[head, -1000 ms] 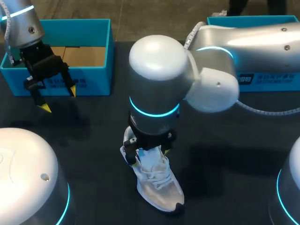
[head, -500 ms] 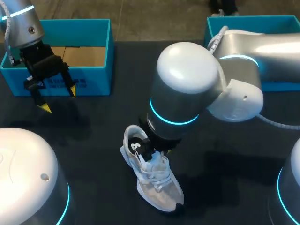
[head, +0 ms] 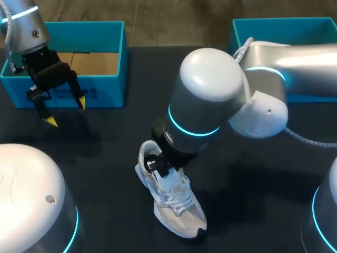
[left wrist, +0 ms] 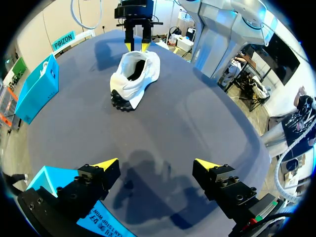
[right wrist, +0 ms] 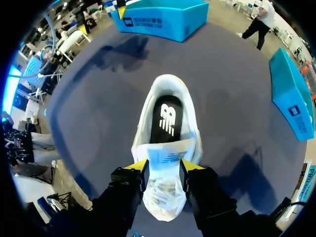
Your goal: Take the shoe out of the shoebox, open the shoe tongue, remove and reinsert the insole, then place the shoe into the shoebox
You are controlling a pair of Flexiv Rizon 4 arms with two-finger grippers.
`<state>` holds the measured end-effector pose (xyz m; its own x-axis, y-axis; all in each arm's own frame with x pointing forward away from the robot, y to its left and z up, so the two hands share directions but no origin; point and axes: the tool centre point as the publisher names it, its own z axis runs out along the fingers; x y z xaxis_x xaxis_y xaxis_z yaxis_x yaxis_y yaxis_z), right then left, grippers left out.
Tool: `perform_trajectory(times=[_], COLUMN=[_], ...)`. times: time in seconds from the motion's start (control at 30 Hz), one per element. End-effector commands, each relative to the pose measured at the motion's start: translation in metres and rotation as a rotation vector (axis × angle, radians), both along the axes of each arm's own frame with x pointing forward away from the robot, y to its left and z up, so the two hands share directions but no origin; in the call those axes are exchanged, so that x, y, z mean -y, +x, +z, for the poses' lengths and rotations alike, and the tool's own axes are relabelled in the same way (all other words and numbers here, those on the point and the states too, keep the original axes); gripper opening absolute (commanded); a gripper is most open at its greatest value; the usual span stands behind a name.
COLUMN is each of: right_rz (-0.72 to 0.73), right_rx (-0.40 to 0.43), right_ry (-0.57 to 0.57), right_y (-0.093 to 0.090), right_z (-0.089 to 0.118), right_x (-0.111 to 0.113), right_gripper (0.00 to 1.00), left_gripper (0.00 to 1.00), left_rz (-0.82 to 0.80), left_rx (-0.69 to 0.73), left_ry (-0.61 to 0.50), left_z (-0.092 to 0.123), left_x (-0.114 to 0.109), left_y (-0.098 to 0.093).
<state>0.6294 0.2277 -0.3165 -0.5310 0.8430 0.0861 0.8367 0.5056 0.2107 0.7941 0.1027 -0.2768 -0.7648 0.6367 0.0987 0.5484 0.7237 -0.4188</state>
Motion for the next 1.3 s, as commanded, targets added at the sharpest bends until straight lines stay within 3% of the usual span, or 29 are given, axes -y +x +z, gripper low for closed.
perform_trajectory(times=[0.03,0.33,0.6,1.0,1.3], right_rz=[-0.005,-0.022,-0.030,-0.036,-0.028], right_rx=[-0.002,-0.009,0.046,-0.013,0.003], right_ry=[-0.011,-0.019,-0.072,-0.036,-0.039], right_y=[0.005,0.023,0.016,0.026,0.024], right_z=[-0.016,-0.034,-0.006,-0.034,-0.018], right_x=[-0.015,-0.027,-0.024,-0.019,-0.026], right_gripper=[0.41,0.43,0.44,0.44,0.45], left_gripper=[1.00,1.00,1.00,1.00,1.00], left_rz=[0.000,0.000,0.000,0.000,0.000], left_rx=[0.001,0.001,0.001,0.001,0.001], left_ry=[0.002,0.002,0.002,0.002,0.002], left_z=[0.000,0.000,0.000,0.000,0.000], left_x=[-0.001,-0.001,-0.001,-0.001,-0.001], left_y=[0.000,0.000,0.000,0.000,0.000])
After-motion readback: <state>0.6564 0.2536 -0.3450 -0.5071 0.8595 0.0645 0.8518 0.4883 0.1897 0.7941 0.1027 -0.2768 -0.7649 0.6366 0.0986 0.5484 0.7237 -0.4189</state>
